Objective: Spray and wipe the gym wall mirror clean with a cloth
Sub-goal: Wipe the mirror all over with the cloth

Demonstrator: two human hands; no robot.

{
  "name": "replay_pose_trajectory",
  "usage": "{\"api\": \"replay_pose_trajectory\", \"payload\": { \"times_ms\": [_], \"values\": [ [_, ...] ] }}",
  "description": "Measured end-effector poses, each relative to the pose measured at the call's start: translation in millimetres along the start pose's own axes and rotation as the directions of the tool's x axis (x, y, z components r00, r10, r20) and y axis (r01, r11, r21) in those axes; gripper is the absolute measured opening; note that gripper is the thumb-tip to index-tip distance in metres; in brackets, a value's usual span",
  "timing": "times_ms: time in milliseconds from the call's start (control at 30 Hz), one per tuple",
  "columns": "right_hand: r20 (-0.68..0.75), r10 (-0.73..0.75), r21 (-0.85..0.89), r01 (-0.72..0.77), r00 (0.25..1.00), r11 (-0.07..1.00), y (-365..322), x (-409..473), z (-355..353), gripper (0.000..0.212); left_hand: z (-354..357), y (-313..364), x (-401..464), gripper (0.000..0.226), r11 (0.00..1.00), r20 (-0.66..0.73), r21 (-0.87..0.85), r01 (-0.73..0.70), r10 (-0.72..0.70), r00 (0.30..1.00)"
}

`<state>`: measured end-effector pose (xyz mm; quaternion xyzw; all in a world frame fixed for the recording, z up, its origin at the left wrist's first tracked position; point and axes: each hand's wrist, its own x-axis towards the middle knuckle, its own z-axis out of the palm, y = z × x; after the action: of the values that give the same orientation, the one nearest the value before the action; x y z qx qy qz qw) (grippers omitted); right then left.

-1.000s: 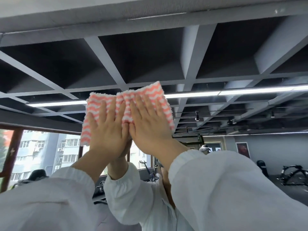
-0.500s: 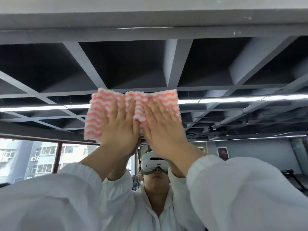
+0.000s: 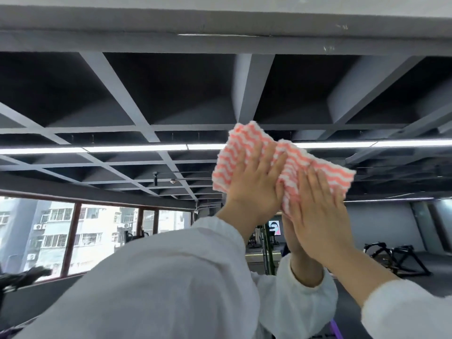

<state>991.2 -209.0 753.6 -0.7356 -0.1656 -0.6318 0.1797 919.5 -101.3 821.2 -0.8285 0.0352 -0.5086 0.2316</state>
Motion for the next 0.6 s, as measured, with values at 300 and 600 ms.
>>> {"api": "replay_pose_trajectory", "payload": {
  "times_ms": [300, 600],
  "values": [
    [0.042, 0.021, 0.085, -0.025, 0.999, 0.996, -32.5, -91.4, 12.6, 0.06, 28.1, -17.4, -68.8, 0.057, 0.947, -0.047, 0.132, -0.293, 0.301, 0.952],
    [0.135, -0.185, 0.156, 0.164, 0.973, 0.974, -98.9, -31.6, -4.6, 0.062, 7.2, -106.8, -82.8, 0.057, 0.986, -0.034, 0.168, 0.005, 0.0, 0.999]
  ]
}}
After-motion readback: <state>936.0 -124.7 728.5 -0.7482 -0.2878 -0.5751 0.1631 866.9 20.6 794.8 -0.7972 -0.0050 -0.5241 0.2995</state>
